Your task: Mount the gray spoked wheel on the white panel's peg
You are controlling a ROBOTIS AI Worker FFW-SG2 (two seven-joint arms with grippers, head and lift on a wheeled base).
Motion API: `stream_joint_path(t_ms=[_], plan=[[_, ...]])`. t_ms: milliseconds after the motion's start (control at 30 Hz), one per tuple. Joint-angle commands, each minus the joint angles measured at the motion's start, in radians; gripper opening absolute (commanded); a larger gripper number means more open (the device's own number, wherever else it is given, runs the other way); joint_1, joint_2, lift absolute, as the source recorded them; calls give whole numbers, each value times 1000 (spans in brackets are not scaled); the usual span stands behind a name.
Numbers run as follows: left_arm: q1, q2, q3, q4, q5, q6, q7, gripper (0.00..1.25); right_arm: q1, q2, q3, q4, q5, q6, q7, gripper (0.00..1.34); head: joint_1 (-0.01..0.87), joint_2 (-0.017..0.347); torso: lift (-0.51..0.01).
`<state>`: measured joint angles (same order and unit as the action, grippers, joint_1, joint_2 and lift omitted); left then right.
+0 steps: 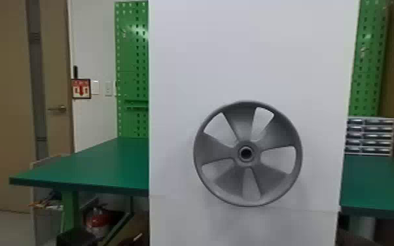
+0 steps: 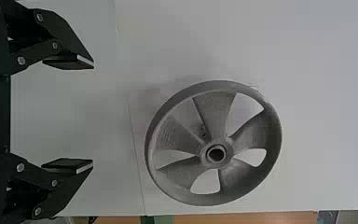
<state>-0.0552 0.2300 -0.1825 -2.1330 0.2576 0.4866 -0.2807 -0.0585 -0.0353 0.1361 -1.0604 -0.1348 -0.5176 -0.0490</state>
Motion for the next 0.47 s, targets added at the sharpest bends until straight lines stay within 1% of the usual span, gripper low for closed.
stream_joint_path(t_ms=[0,233,433], plan=[[0,0,0,1,0,0,0,752,2,0,-3,60,6,-12,0,1332,123,-8,-402],[0,0,0,2,-3,1,0,752,16,8,-13,68,4,-25,0,1327,123,-8,-402],[-3,0,-3,5,-3,1,0,752,17,11,-18,77,14,-27,0,1290,123,-8,-402]])
